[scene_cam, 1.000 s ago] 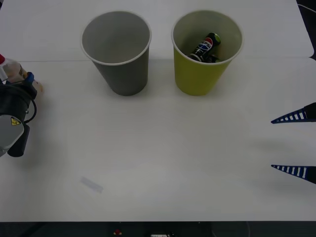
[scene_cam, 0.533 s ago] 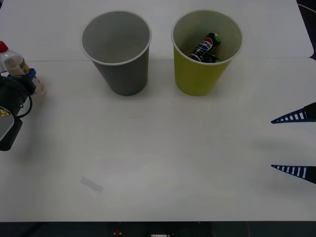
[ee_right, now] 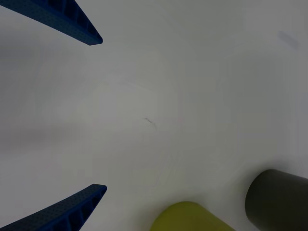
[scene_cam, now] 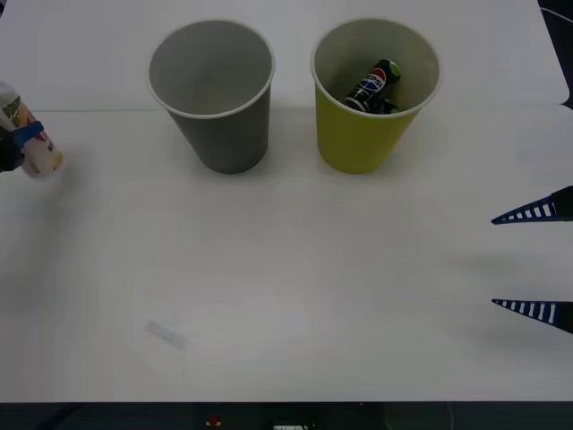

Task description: Put the can into the green bin and the plastic bottle into the gray bin

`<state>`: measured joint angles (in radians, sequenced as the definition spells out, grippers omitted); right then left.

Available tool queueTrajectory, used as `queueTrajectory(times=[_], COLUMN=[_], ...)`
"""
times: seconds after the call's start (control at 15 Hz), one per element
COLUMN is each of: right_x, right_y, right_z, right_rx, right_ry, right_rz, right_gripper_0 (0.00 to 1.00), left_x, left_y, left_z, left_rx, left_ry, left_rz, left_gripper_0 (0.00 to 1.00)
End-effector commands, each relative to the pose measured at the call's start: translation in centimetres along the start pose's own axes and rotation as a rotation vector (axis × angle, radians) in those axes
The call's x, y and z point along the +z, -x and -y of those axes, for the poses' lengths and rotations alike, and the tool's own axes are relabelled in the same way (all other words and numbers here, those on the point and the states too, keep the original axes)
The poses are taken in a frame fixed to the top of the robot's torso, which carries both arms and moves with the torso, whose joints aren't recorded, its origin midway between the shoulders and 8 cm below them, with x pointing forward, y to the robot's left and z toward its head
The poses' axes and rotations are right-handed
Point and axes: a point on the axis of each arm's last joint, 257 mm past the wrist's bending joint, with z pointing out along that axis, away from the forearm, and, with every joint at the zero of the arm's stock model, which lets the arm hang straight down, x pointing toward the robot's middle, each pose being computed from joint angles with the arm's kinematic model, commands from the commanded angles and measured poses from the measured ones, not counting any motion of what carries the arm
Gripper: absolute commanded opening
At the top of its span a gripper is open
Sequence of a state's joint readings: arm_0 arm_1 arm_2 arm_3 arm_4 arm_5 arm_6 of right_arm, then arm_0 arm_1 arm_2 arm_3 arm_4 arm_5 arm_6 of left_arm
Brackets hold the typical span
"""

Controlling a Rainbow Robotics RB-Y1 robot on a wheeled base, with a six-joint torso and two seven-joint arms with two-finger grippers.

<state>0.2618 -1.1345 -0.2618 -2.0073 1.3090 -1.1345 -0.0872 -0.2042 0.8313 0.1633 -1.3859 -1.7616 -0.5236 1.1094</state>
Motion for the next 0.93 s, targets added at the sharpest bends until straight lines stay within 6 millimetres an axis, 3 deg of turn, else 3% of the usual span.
queueTrajectory(times=[0.07,0.2,0.67,0.93], right_x=[0.0,0.0,0.0,0.0], right_y=[0.0,0.0,0.0,0.0], right_z=[0.0,0.0,0.0,0.0], right_rx=[0.000,0.000,0.000,0.000], right_ry=[0.000,0.000,0.000,0.000], right_rz=[0.000,0.000,0.000,0.000], right_gripper_0=[1.00,1.00,1.00,1.00], left_x=[-3.8,-6.4,-12.4,-13.5], left_y=[0.6,0.6,-0.5,1.4], left_z=[1.9,3.4,4.7,7.5], left_rx=[0.022,0.054,0.155,0.155], left_ry=[-0.098,-0.163,-0.157,-0.221], left_rz=[-0.090,-0.174,-0.435,-0.471], left_gripper_0=[0.00,0.00,0.00,0.00])
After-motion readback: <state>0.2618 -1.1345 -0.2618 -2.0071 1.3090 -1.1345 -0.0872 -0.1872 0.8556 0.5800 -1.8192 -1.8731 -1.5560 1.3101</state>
